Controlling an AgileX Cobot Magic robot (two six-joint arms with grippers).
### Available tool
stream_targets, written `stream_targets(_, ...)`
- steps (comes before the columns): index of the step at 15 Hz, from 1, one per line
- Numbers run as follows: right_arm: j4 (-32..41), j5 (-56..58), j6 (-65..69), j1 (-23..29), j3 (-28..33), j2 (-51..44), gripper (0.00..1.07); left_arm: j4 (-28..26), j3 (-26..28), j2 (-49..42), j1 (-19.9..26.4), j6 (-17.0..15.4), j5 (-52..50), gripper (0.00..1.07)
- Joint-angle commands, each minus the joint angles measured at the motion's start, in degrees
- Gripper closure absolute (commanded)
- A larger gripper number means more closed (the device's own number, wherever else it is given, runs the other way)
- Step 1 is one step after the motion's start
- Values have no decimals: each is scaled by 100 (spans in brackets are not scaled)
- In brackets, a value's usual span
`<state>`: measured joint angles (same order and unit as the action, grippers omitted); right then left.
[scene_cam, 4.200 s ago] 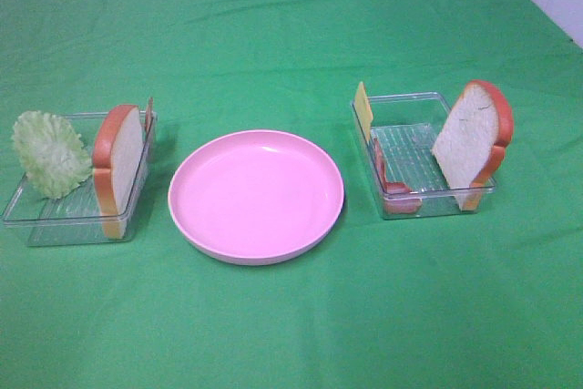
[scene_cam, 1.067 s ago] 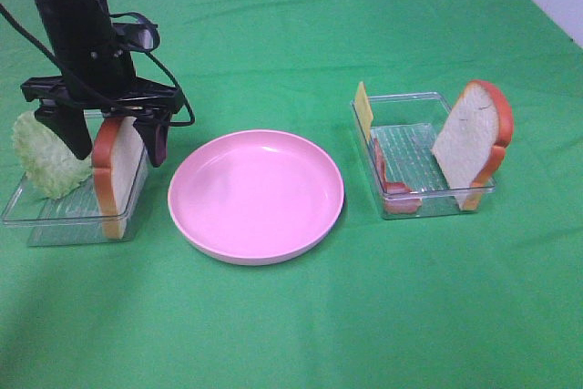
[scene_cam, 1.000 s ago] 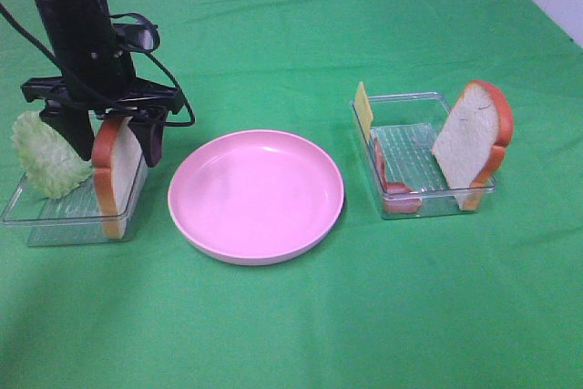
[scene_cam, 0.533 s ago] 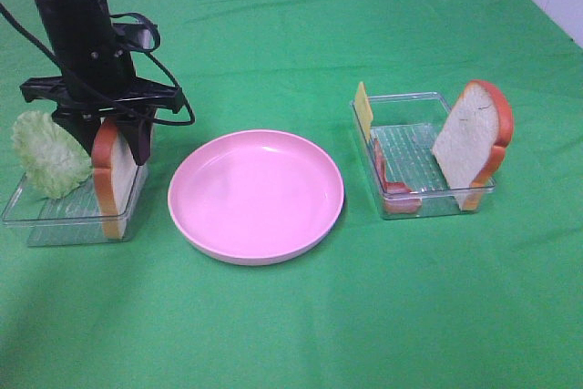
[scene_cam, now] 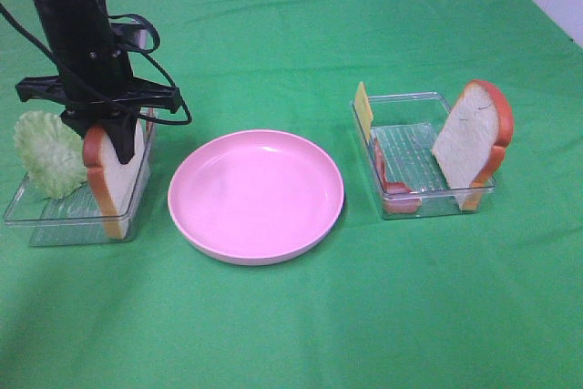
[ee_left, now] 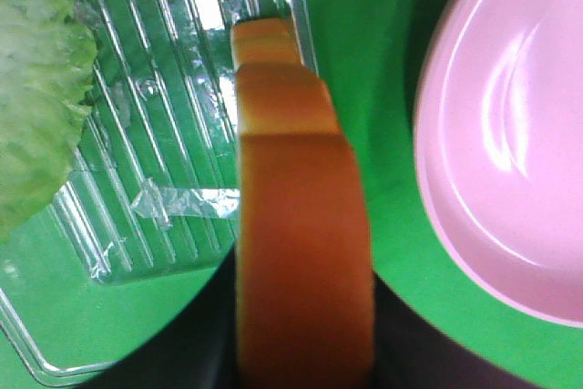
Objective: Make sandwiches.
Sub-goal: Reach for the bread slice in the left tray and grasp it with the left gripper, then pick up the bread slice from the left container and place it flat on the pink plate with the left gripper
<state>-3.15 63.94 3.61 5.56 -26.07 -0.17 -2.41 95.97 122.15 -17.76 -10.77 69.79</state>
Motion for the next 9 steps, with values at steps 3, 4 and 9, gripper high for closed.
stream_targets(3, -11, -74, -86, 0, 6, -149, 14, 6, 23, -11, -29, -52, 596, 107)
stream_targets(4, -11, -74, -86, 0, 6, -149, 14, 6, 23, -46, -29, -86, 596, 107)
stream_targets(9, -11, -74, -86, 0, 6, -149, 14, 46, 17, -476, -29, -201, 596, 107)
